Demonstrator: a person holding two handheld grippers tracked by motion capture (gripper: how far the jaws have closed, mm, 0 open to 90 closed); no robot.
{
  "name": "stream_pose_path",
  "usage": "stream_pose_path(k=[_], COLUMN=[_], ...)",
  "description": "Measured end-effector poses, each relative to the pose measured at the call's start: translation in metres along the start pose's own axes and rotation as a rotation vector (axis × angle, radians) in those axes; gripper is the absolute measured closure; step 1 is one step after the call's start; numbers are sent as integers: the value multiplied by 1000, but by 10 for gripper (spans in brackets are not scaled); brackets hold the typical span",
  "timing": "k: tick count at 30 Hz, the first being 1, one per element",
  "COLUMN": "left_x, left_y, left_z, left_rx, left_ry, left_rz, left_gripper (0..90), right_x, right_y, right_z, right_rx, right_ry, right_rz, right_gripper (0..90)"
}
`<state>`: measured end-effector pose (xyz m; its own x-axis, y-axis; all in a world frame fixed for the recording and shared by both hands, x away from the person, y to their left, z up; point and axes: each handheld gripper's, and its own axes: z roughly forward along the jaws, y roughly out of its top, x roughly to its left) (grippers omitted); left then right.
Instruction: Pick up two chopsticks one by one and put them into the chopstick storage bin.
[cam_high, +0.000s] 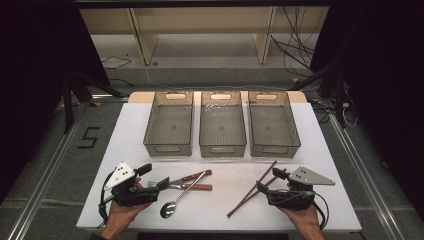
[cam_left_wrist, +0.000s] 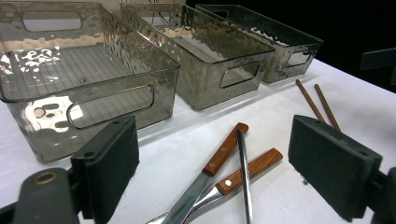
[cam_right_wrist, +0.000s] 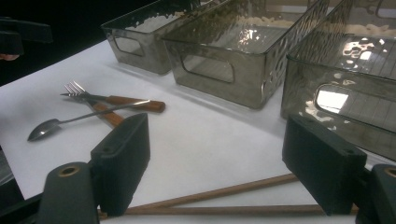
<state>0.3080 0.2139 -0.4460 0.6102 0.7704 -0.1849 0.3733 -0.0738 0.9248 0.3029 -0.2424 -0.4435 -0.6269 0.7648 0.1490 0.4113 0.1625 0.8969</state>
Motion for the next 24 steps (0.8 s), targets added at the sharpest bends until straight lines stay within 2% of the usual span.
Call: stream_pose_path(k=[6, 8, 9, 13, 17, 18, 19, 20, 21, 24], left_x=[0, 0, 0, 0, 1, 1, 1, 1, 1, 0], left_y=[0, 0, 0, 0, 0, 0, 0, 0, 0, 0], left_z=[0, 0, 0, 0, 0, 0, 0, 0, 0, 1], left_rx=[0, -1, 0, 2, 1, 1, 1, 1, 2, 2], left_ry=[2, 3, 3, 3, 5, 5, 6, 6, 5, 5], left_rz=[-1, -2, -2, 2, -1, -2, -2, -1, 0, 1], left_gripper=[158, 158, 158, 158, 158, 158, 158, 158, 158, 158], right_x=[-1, -2, -4, -10, -14, -14, -15, -15, -16, -16], right_y=[2, 5, 10, 17, 25, 25, 30, 30, 35, 42], right_z=[0, 0, 0, -2, -1, -1, 1, 1, 4, 10], right_rx=[26, 52, 87, 133, 226, 226, 279, 279, 340, 423], right_ry=[9, 24, 39, 61, 83, 83, 95, 95, 110, 115], right_rz=[-24, -49, -72, -105, -172, -172, -213, -213, -256, -340], right_gripper=[240, 240, 240, 241, 242, 242, 247, 247, 253, 276])
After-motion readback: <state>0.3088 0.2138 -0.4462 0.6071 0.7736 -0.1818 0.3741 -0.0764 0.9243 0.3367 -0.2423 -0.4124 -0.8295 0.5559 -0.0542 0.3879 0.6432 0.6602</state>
